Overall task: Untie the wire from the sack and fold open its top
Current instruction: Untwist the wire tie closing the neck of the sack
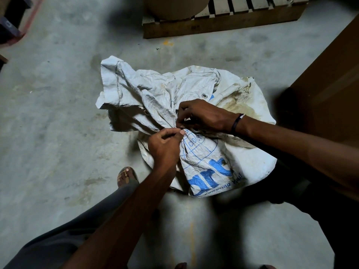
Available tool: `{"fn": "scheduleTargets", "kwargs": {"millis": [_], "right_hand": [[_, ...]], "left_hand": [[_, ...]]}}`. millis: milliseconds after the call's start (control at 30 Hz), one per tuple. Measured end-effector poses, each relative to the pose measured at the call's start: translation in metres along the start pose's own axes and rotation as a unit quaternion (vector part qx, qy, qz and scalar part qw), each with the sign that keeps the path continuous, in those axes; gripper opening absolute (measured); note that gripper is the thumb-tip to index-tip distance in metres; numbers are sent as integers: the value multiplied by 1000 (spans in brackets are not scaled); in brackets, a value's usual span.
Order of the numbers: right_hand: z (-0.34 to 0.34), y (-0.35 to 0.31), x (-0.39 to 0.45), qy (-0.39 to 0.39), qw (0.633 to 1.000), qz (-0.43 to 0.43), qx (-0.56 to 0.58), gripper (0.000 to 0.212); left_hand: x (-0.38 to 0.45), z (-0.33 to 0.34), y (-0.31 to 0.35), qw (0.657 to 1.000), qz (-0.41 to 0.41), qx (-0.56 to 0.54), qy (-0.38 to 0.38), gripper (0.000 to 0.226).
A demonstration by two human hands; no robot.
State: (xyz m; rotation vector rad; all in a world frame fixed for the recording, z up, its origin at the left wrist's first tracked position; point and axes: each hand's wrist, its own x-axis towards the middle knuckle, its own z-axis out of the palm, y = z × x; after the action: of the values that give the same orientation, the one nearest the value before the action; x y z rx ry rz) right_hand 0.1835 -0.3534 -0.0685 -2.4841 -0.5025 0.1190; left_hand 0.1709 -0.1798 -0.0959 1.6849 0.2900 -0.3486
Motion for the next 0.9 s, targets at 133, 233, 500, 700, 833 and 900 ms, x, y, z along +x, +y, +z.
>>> {"fn": "scheduleTargets", "kwargs": {"millis": [133, 233, 500, 700, 833, 900], "right_hand": [[5, 0, -6, -32, 998, -13, -48, 15], [15, 2, -10, -39, 995, -11, -92, 17], [9, 13, -9, 12, 998, 51, -17, 8], [7, 19, -12, 32, 992, 94, 72, 10], [7, 22, -12, 34, 990, 100, 88, 10], [8, 22, -12, 34, 990, 99, 92, 9]], "left_hand": [[3, -1, 2, 1000, -3, 8, -3, 6], [7, -2, 1, 997, 23, 78, -10, 13], [14, -6, -3, 993, 45, 112, 8, 10], [12, 1, -3, 999, -8, 49, 10, 25], [10, 5, -4, 998, 10, 57, 15, 32], [9, 5, -4, 998, 19, 59, 10, 35]]}}
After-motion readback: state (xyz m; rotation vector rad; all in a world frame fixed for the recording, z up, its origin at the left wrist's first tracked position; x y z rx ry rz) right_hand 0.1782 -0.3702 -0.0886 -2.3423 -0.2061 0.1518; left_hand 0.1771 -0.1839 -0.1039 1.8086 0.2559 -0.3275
